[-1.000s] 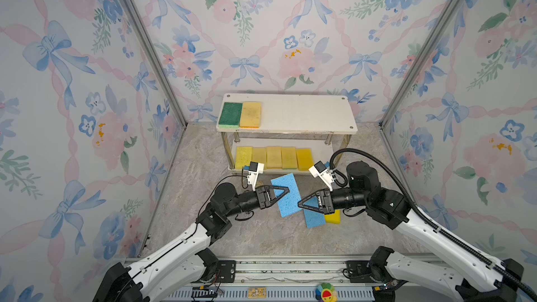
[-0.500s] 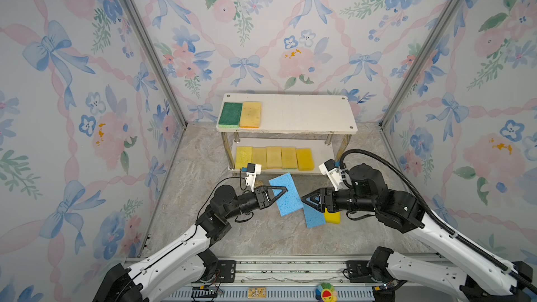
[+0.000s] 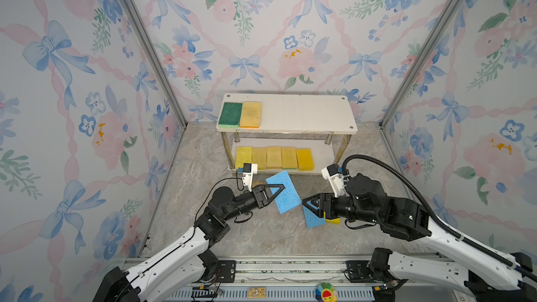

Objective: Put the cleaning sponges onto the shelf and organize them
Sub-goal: 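Open the left gripper and draw it back while the right gripper holds the sponge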

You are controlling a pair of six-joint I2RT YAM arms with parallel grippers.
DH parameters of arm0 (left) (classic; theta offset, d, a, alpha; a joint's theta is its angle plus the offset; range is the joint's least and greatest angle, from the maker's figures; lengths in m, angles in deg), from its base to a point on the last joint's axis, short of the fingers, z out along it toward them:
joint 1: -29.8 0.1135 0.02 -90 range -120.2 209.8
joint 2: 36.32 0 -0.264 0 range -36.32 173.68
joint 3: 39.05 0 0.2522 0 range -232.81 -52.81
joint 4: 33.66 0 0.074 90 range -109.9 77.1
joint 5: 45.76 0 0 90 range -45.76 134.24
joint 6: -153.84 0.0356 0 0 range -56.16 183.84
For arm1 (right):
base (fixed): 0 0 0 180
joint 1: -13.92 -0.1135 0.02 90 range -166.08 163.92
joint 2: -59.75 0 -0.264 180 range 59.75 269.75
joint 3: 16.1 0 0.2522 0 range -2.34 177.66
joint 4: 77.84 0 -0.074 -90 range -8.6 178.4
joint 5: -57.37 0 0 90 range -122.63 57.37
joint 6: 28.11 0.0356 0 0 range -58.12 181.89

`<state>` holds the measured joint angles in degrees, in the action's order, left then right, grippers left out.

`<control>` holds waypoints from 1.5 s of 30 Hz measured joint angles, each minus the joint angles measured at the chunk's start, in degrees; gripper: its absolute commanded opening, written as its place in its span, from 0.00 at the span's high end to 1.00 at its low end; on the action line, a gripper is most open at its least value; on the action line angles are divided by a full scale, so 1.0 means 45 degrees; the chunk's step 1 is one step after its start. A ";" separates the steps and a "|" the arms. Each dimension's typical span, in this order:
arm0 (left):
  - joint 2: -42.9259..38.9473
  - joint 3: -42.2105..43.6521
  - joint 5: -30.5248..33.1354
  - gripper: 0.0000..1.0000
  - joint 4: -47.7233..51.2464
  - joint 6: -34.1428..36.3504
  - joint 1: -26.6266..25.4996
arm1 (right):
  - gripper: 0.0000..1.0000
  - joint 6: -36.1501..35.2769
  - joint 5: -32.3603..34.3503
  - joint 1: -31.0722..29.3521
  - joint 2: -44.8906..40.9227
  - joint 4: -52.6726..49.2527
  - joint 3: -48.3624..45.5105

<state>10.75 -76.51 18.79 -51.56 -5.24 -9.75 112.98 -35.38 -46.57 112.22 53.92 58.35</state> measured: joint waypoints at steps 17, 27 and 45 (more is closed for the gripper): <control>-0.0117 0.0010 0.0029 0.95 0.0005 0.0000 0.0000 | 0.70 0.0223 -0.0044 -0.0359 0.0704 0.0816 0.0000; -0.0117 0.0010 0.0029 0.95 0.0005 0.0000 0.0000 | 0.74 0.0228 -0.0044 -0.0393 0.0704 0.0855 0.0000; -0.0117 0.0015 0.0015 0.93 0.0005 0.0000 0.0044 | 0.96 0.0199 0.0005 -0.0418 0.0738 0.0855 0.0000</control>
<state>10.22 -76.45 18.86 -51.53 -5.24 -9.55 113.87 -35.35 -48.45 115.54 57.77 58.35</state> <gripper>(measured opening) 0.058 0.056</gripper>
